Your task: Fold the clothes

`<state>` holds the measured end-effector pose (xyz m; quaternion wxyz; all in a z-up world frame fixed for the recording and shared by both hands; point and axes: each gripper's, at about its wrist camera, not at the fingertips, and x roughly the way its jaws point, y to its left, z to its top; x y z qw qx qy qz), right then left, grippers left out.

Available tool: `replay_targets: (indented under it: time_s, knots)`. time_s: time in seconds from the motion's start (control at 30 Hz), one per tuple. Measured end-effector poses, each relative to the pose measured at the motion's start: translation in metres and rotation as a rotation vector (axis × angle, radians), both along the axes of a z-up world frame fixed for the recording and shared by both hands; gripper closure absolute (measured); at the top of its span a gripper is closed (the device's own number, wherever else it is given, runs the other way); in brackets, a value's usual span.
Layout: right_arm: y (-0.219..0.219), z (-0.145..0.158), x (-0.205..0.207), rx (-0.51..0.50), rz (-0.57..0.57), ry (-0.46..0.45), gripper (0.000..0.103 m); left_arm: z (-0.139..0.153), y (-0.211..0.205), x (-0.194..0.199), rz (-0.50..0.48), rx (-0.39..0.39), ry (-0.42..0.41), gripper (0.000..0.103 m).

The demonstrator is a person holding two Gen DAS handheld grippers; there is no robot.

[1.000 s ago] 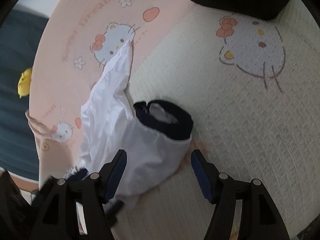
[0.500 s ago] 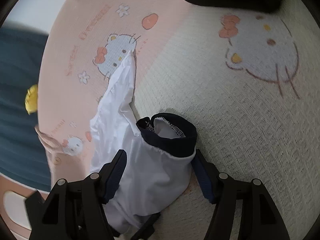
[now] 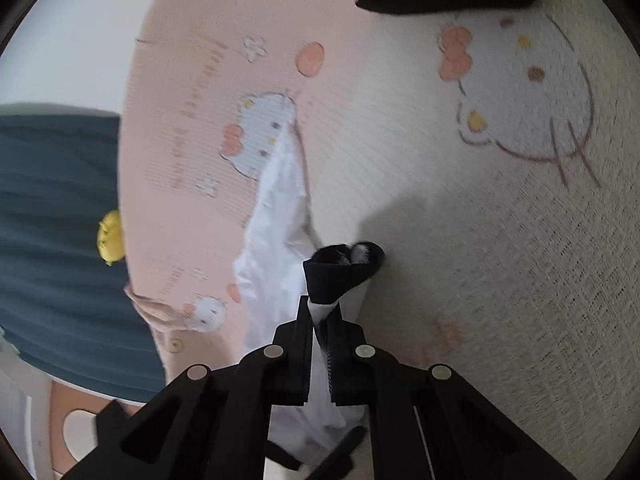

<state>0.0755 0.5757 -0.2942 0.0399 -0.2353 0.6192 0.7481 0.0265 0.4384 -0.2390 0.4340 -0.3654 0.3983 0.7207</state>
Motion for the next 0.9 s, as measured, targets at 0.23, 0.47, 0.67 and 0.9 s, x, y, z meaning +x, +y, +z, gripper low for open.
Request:
replay_targets:
  time_s: [0.23,0.47,0.67,0.9]
  knots:
    - [0.000,0.001,0.003,-0.019,-0.019,0.003,0.098,-0.006,0.021,-0.006,0.047,-0.013,-0.051,0.027]
    - [0.009,-0.005,0.015,-0.067,-0.068,0.003,0.098,-0.022,0.036,0.028,-0.073,-0.118,0.412,0.027]
    - [0.012,-0.011,0.023,-0.097,-0.078,0.011,0.098,-0.033,0.031,0.049,-0.137,-0.148,0.404,0.027]
    - [0.010,-0.008,0.019,-0.118,-0.079,0.055,0.098,-0.040,0.041,0.067,-0.188,-0.130,0.494,0.027]
